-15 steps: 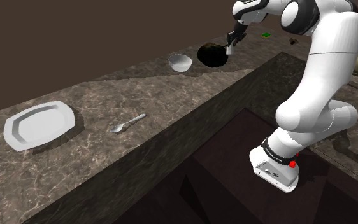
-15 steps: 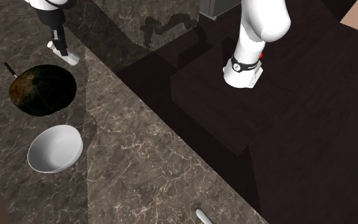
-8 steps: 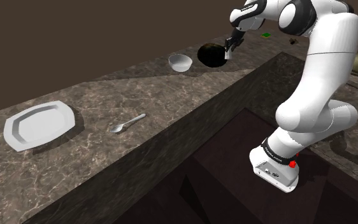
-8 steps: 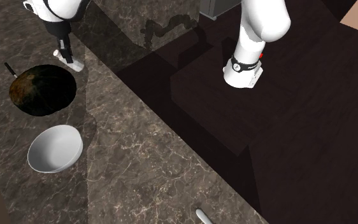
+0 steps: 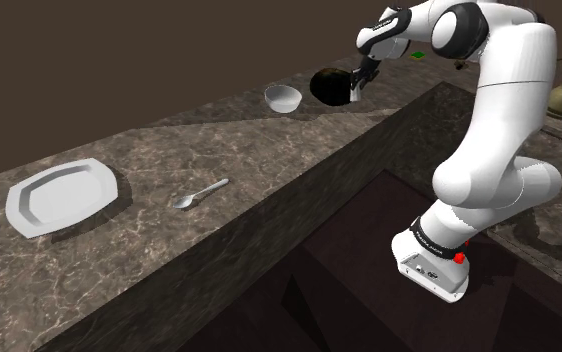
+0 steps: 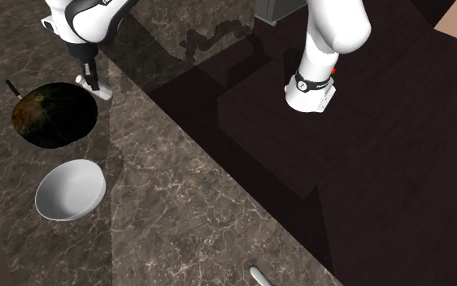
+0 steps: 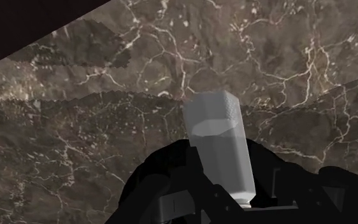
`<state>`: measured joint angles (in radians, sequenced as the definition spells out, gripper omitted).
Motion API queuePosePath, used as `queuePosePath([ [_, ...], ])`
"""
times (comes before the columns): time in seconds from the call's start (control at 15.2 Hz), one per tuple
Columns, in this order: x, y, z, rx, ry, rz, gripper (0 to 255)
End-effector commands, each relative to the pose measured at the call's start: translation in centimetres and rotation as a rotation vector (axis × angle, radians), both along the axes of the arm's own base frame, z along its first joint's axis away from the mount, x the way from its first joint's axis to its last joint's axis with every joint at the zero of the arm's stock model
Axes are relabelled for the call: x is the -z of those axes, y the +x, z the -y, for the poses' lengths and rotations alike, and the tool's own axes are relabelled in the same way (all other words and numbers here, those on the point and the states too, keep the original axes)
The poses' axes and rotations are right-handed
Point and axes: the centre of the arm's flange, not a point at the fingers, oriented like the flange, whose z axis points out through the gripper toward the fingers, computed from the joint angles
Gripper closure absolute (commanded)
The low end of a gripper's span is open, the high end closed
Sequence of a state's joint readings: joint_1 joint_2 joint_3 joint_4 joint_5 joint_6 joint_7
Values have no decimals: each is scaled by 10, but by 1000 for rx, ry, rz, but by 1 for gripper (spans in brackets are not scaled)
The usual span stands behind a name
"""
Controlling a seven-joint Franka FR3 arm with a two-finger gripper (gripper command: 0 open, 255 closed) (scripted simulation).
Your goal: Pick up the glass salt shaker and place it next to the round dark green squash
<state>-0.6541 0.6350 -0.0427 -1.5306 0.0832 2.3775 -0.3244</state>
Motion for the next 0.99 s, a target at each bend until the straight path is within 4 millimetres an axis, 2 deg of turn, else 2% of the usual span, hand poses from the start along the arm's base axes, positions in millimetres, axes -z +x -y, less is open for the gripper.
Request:
queuePosePath([
  [0.0,10,0,0,0,0,0,255],
  [0.73,68,0,0,0,0,0,255],
  [0.92,73,0,0,0,0,0,255],
])
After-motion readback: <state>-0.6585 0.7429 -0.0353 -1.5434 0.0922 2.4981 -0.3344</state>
